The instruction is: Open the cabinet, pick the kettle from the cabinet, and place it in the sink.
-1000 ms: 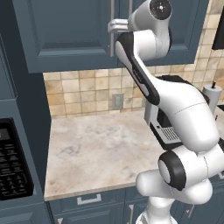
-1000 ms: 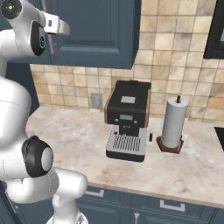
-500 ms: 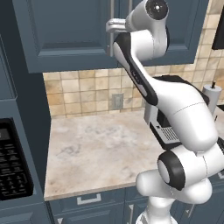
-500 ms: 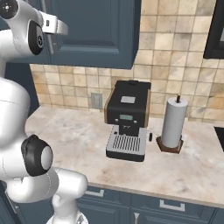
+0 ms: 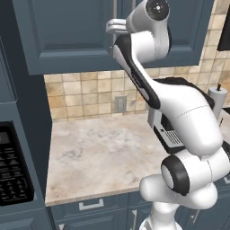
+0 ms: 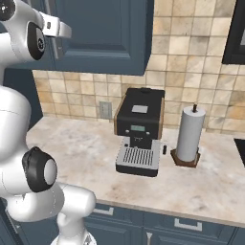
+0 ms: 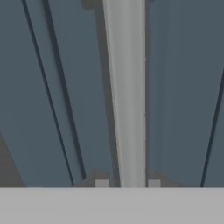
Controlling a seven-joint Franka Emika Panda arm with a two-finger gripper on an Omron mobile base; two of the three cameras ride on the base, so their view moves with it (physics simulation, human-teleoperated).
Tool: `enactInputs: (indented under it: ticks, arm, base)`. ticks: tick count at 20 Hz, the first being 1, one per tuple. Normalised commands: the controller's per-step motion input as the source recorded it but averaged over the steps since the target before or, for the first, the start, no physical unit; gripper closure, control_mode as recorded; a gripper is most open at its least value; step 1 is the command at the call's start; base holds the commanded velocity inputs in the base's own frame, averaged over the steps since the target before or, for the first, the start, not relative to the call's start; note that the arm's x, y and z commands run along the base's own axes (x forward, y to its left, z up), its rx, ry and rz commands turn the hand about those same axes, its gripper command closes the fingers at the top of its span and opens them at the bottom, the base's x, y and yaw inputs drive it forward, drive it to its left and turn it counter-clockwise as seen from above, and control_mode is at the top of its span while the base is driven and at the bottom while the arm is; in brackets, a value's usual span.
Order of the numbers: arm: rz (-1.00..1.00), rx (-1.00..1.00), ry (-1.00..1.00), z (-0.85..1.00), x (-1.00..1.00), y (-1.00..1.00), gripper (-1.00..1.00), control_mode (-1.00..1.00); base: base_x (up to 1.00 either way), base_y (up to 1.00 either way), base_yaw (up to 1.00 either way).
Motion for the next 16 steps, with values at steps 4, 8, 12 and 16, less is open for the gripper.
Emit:
enactInputs:
  ticks: [4, 8, 12, 16]
  arm:
    - [0.0, 0.0, -0.02, -0.01, -0.03, 0.27, 1.0, -1.0]
    - [0.0, 0.0, 0.0, 0.0, -0.14, 0.22, 1.0, -1.0]
    - [0.0, 0.01, 0.0, 0.0, -0.22, 0.18, 1.0, -1.0]
    - [0.0, 0.01, 0.0, 0.0, -0.26, 0.17, 1.0, -1.0]
  base:
    - [0.0, 0.0, 0.0]
    - [0.0, 0.0, 0.0]
    - [0.0, 0.0, 0.0]
    - [0.0, 0.0, 0.0]
